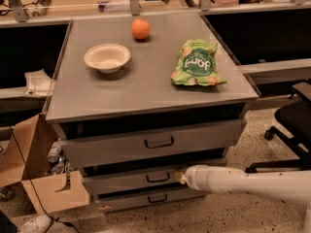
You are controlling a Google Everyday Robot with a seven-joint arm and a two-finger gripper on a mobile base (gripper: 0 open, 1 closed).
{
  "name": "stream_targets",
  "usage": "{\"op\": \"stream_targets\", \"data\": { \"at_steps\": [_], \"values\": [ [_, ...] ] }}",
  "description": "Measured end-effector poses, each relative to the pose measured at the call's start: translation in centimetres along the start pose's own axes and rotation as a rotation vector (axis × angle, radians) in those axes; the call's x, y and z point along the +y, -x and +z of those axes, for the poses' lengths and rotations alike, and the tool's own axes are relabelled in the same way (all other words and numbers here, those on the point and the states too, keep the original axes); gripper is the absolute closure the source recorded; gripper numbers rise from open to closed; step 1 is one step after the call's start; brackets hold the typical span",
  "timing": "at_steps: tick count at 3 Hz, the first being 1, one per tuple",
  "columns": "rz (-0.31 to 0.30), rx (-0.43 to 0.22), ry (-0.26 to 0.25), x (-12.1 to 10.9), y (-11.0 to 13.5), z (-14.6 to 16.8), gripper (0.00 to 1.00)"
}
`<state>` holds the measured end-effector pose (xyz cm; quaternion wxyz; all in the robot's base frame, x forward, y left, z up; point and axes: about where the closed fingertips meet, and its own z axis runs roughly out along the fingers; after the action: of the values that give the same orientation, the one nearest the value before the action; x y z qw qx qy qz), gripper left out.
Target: Close middle drawer
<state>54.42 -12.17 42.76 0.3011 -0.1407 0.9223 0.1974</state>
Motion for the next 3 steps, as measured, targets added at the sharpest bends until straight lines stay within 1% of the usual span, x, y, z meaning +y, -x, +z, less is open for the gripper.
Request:
{"op": "stream_targets", "data": {
  "at_steps": [1,2,3],
  "values": [
    [0.016,-0.009,-0.021,-0.46,0.04,0.17,1.0],
    [0.015,-0.013,-0.026,-0.5,-0.03,0.01,1.0],
    [0.003,-0.035,-0.038,-0.53,0.32,-0.41,1.0]
  ]
}}
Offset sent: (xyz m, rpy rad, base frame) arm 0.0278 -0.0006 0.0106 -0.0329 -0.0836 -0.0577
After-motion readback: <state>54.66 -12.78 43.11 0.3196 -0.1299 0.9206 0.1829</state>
